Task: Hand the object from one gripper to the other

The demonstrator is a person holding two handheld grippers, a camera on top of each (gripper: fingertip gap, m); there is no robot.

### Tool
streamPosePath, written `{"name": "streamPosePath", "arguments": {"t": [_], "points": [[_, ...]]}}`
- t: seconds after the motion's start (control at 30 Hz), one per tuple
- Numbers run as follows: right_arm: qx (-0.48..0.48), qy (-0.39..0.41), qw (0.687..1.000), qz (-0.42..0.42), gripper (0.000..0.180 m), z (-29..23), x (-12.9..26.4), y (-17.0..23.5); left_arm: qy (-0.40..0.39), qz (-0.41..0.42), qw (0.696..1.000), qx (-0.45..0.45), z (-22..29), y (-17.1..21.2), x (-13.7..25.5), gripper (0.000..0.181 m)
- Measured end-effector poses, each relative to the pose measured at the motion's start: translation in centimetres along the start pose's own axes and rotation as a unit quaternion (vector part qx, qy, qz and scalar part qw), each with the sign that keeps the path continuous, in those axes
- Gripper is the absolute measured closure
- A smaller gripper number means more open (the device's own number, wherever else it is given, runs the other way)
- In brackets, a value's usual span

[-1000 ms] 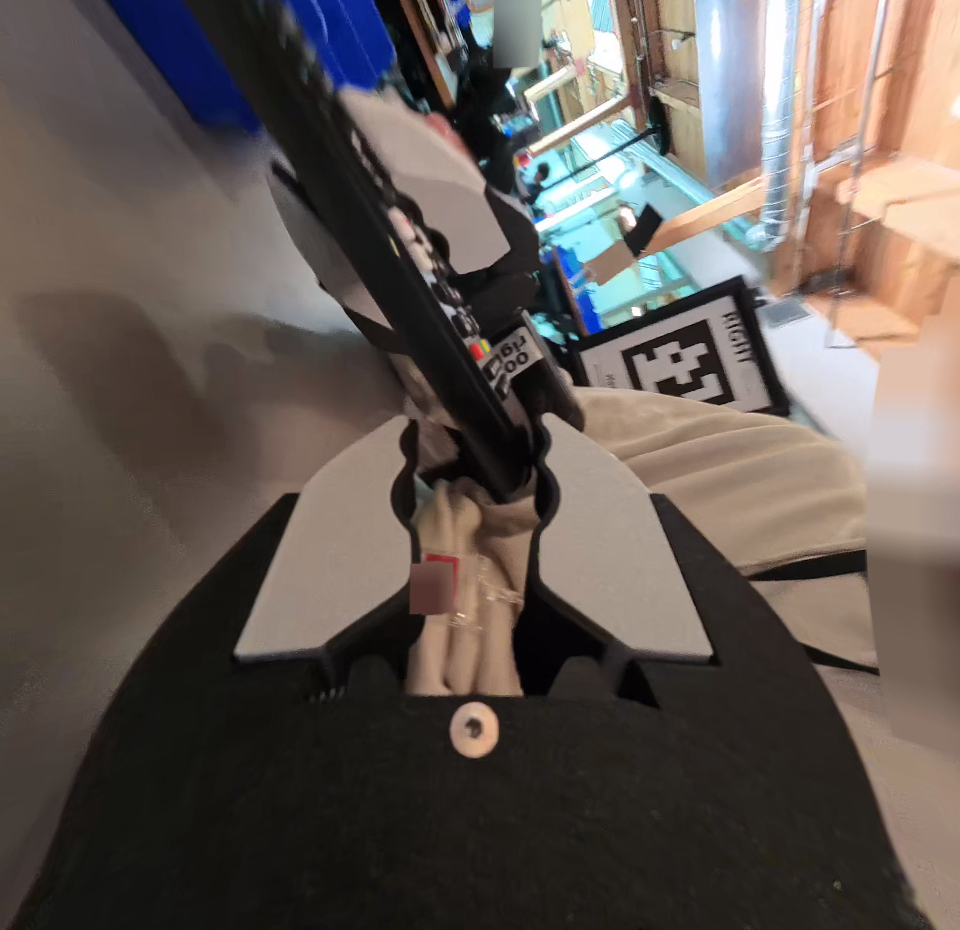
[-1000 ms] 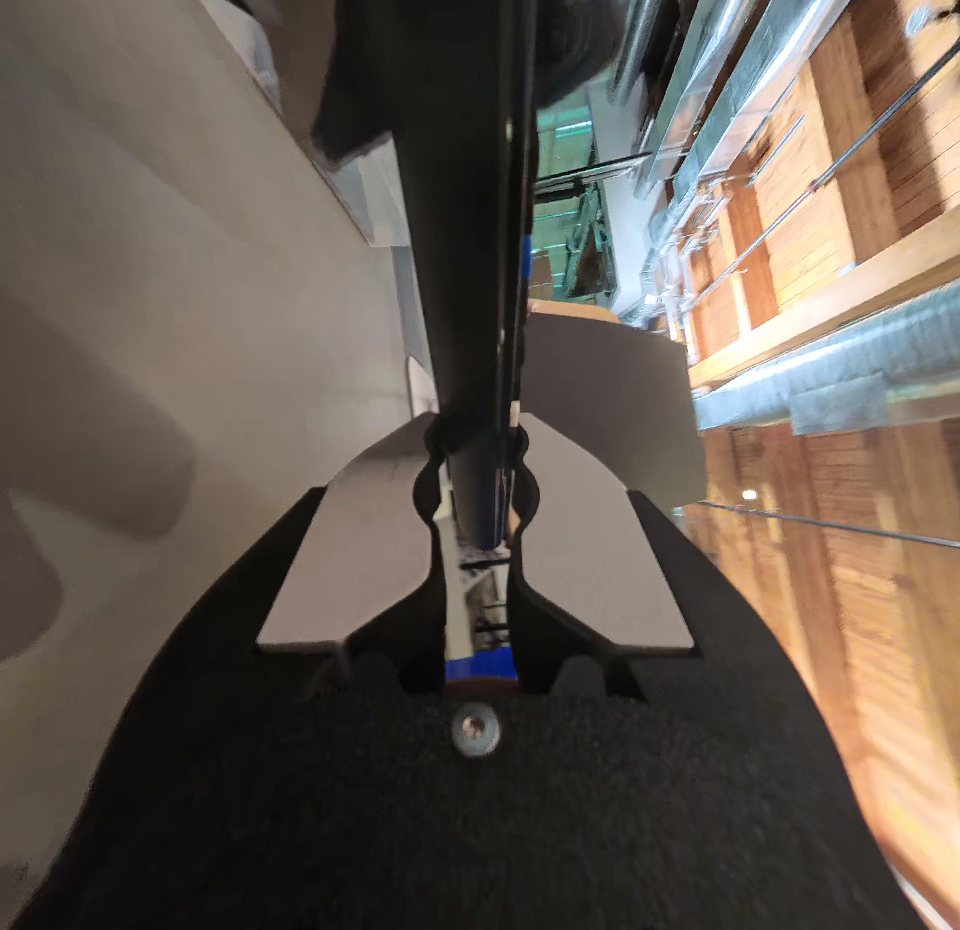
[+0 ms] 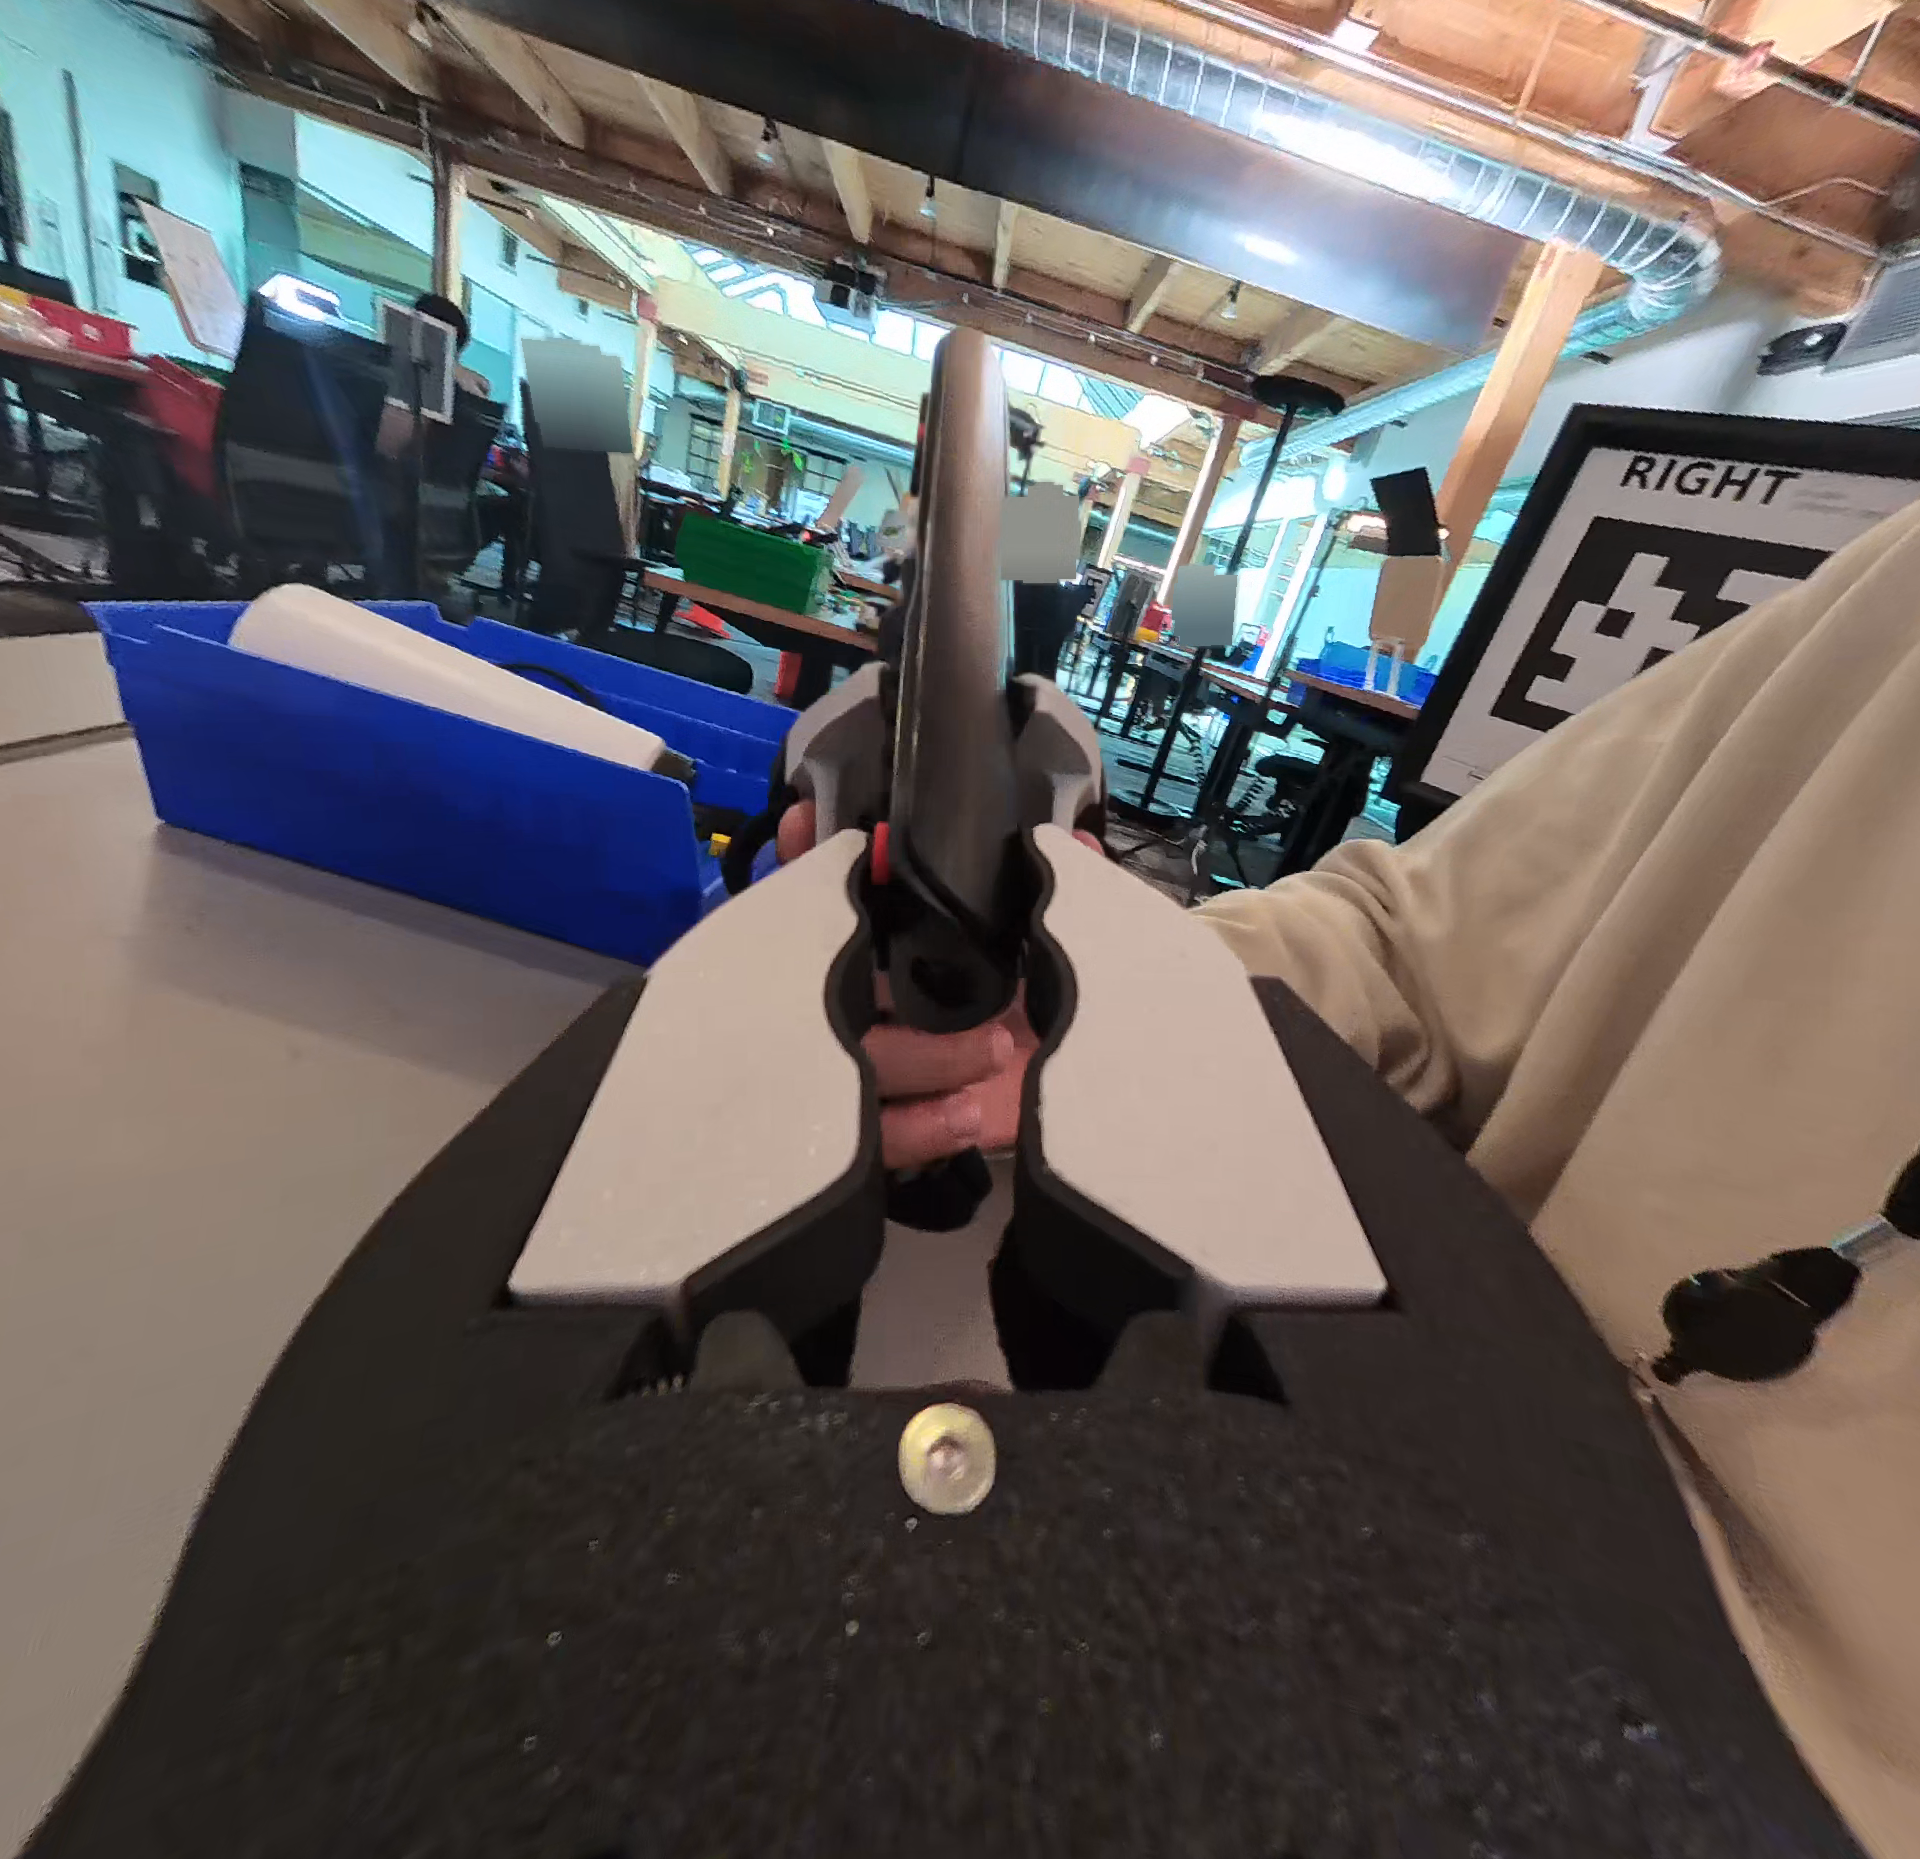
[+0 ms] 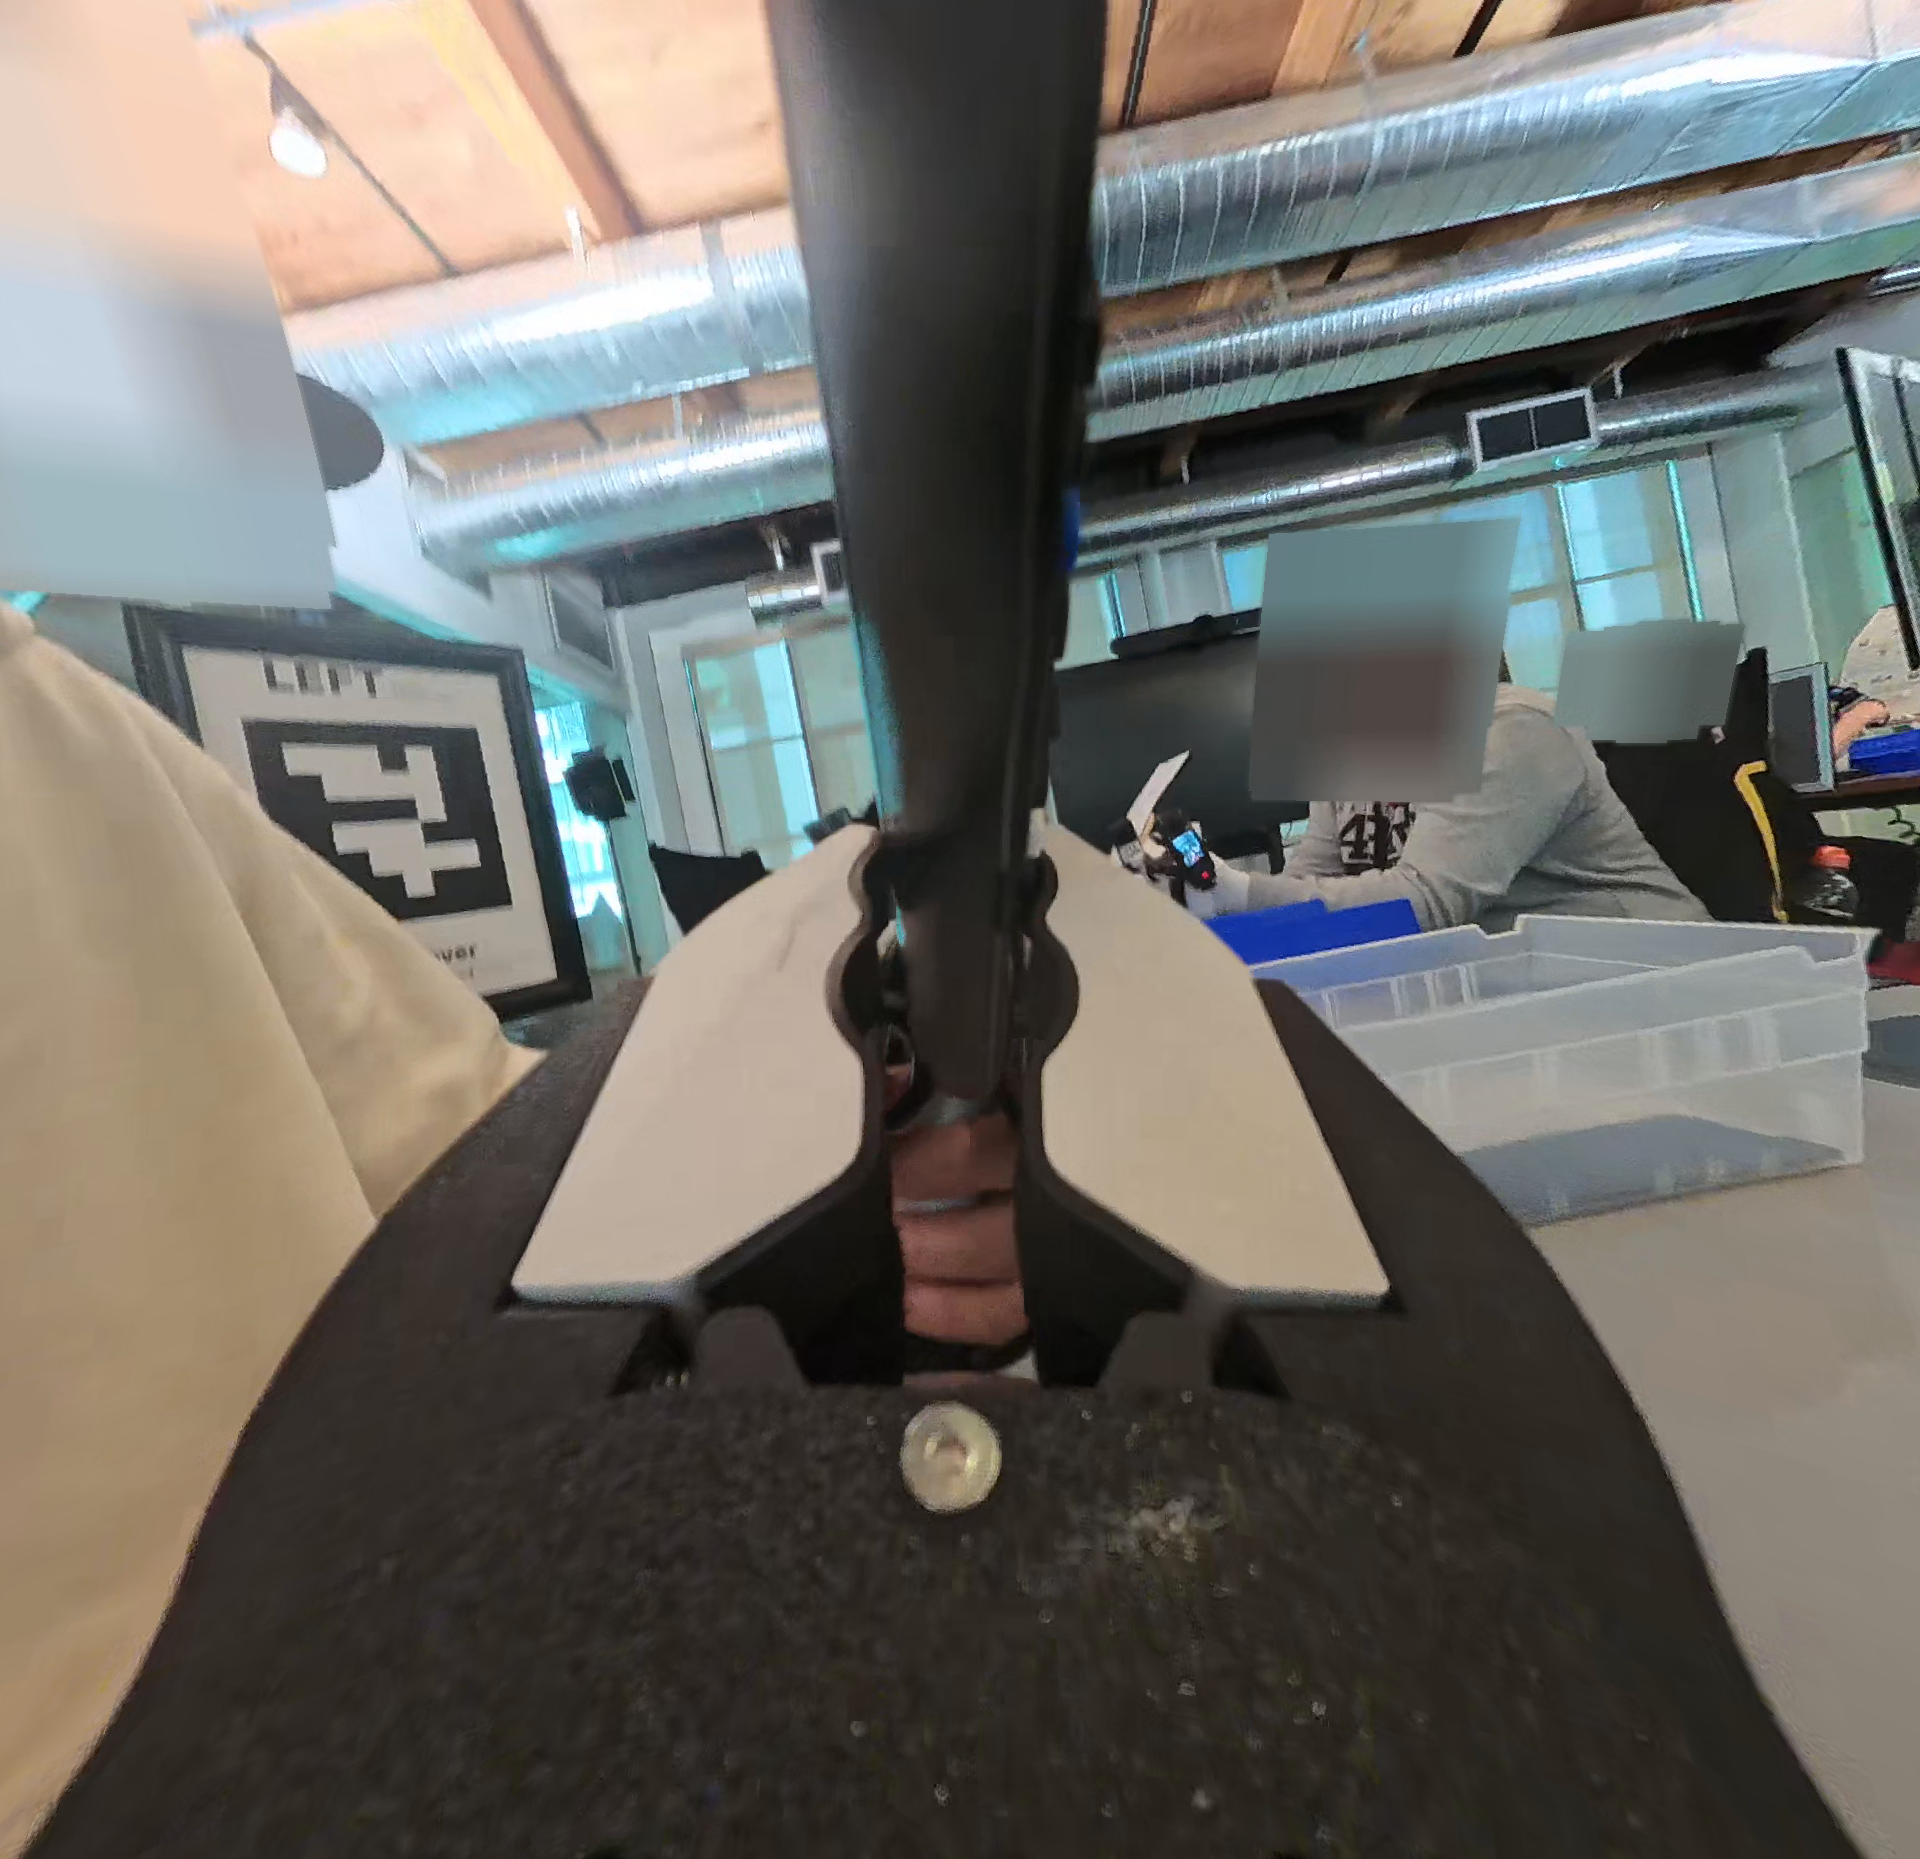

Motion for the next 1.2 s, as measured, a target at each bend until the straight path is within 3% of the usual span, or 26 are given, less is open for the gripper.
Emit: {"name": "streamPosePath", "arguments": {"t": [0.17,0.37,0.47,0.63,0.73,0.87,1.03,1.07,1.2], "points": [[-0.01,0.019,1.0,-0.02,0.156,0.8,0.2,0.3,-0.017,-0.036,0.999,0.025,-0.7,-0.2,0.3,0.158],[0.06,0.116,0.981,-0.145,0.127,3.0,4.2,-0.7,-0.13,-0.079,0.981,-0.119,-3.7,-2.1,2.9,0.158],[0.161,0.217,0.911,-0.312,0.122,5.4,7.9,-0.7,-0.209,-0.141,0.944,-0.213,-5.9,-2.2,4.2,0.158],[0.309,0.278,0.756,-0.505,0.11,6.4,9.1,0.8,-0.237,-0.197,0.931,-0.197,-7.2,-0.3,3.8,0.158],[0.402,0.283,0.667,-0.56,0.106,6.1,7.5,2.6,-0.238,-0.217,0.927,-0.194,-7.0,1.0,3.0,0.158],[0.484,0.258,0.595,-0.587,0.113,5.7,5.9,4.6,-0.25,-0.244,0.91,-0.222,-6.6,2.1,2.3,0.158],[0.54,0.276,0.478,-0.635,0.114,7.1,6.7,5.5,-0.244,-0.24,0.931,-0.126,-5.2,2.6,1.0,0.158],[0.55,0.278,0.463,-0.637,0.123,7.2,6.8,5.3,-0.249,-0.242,0.93,-0.117,-5.2,2.7,0.9,0.158],[0.545,0.285,0.468,-0.634,0.125,7.0,6.7,4.5,-0.245,-0.213,0.939,-0.114,-4.9,2.3,0.7,0.158]]}}
Point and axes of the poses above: each gripper's, where its closed fingertips meet, x back along the fingers, y out of its underside, z = x × y across the jaws, the point moved 2 cm from there along x, back along the fingers, and after that the axes turned 14 degrees about -y, right-handed, at the moved point
